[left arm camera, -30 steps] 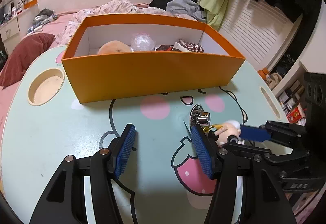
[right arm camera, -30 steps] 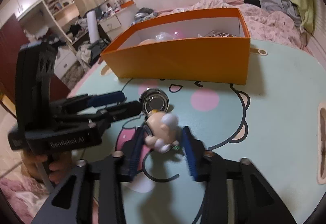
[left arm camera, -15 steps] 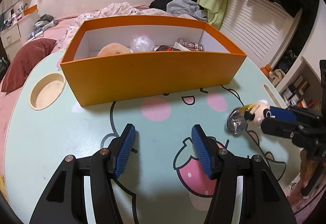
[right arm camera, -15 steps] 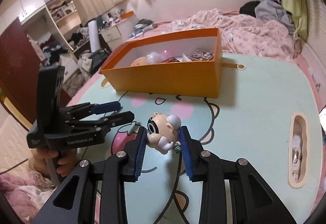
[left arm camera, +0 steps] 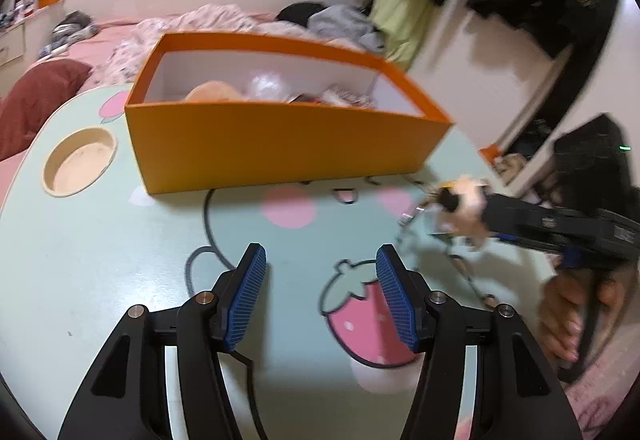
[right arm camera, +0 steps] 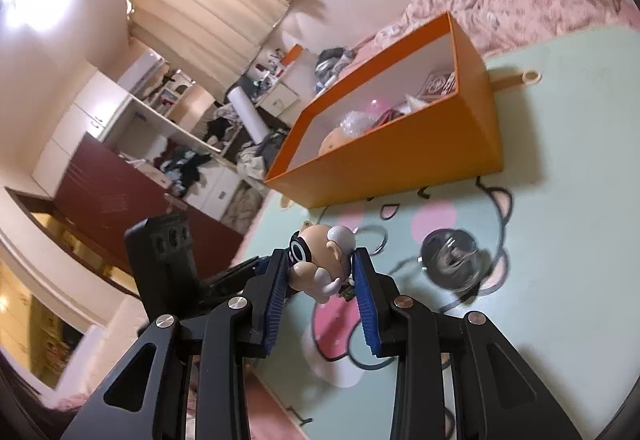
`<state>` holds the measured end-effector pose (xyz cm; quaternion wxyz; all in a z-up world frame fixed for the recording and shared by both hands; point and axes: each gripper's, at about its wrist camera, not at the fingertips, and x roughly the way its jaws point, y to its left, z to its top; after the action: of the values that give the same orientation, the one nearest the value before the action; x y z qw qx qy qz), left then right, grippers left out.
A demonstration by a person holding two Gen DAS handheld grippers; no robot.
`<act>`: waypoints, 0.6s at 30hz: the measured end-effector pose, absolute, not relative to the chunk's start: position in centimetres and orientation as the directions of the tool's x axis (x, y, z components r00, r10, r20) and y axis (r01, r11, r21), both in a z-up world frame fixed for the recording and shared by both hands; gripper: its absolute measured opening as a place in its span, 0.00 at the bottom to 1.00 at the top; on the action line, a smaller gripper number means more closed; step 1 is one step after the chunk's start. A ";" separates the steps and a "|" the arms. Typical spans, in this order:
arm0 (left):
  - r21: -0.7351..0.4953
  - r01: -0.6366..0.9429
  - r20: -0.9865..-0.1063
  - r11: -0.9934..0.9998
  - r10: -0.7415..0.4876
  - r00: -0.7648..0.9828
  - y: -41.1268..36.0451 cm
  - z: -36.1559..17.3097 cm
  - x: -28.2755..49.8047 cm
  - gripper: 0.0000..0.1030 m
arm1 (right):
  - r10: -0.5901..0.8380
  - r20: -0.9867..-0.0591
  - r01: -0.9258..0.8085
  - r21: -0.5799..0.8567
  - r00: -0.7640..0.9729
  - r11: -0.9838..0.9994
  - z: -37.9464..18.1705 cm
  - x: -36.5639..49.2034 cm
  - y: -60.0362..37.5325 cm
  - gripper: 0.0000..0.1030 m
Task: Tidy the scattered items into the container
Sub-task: 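Grasp the white figurine keychain with the right tool and lift it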
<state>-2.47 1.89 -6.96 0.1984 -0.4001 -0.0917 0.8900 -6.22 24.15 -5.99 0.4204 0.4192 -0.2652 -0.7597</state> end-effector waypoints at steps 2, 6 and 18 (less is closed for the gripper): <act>-0.282 -0.319 -0.666 -0.905 0.424 -0.614 2.5 -6.5 -1.7 0.57 | -0.873 -0.394 0.416 0.769 -0.288 -0.485 -5.8 -6.3 24.1 0.30; -0.258 -0.351 -0.660 -0.900 0.430 -0.616 3.5 -5.9 -1.3 0.57 | -0.826 -0.420 0.411 0.724 -0.376 -0.555 -4.5 -5.8 24.8 0.30; -0.166 -0.392 -0.749 -0.905 0.374 -0.547 9.7 -5.4 -5.2 0.57 | -0.573 -0.551 0.313 0.497 -0.606 -0.809 -2.2 -3.2 28.8 0.30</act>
<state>-5.24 9.75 -5.39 0.2177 -0.4231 0.0104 0.8795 -3.20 28.75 -2.23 0.2522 0.3649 -0.1783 -0.8783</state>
